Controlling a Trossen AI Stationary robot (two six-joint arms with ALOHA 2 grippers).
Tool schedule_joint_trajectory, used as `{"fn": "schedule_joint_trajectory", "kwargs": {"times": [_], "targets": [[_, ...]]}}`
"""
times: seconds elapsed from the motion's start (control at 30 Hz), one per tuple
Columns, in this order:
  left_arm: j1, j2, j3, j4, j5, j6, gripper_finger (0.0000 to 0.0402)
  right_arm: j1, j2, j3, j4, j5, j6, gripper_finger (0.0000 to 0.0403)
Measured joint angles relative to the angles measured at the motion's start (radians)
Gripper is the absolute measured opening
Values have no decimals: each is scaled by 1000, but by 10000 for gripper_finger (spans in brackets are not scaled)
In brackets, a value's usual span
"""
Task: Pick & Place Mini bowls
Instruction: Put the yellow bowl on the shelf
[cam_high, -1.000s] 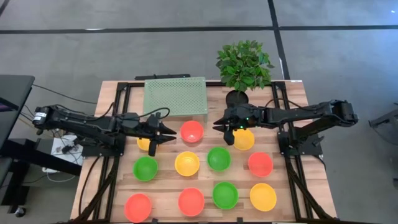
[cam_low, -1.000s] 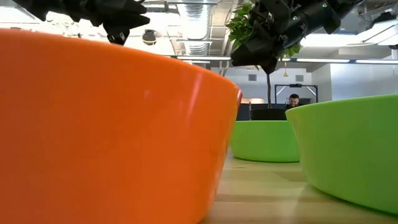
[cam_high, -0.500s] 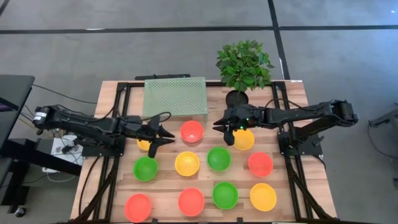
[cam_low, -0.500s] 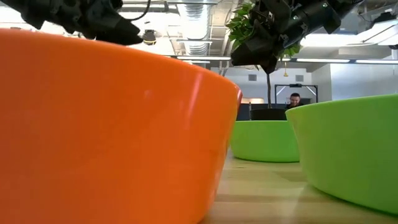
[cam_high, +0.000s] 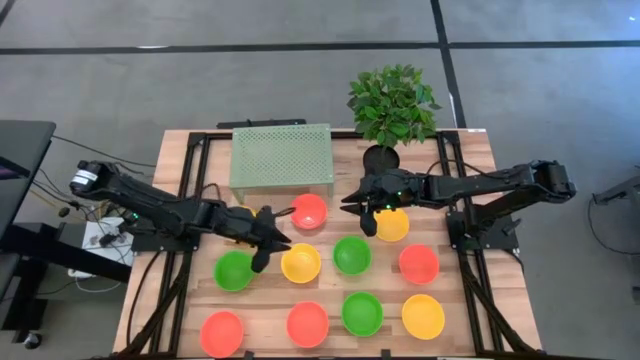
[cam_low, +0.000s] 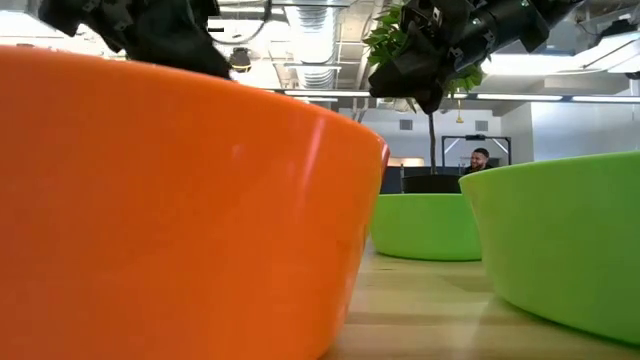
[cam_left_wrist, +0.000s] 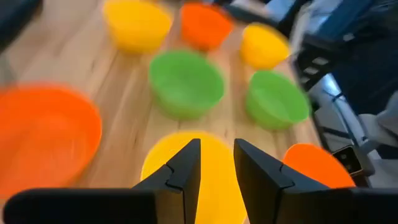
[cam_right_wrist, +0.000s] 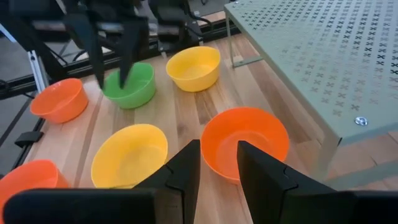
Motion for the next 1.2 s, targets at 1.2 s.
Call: {"fn": "schedule_joint_trajectory", "kwargs": {"times": [1.2], "targets": [[-6,249,17,-92,-86,-230,97,-1,0,0,0,0,-10,102]]}}
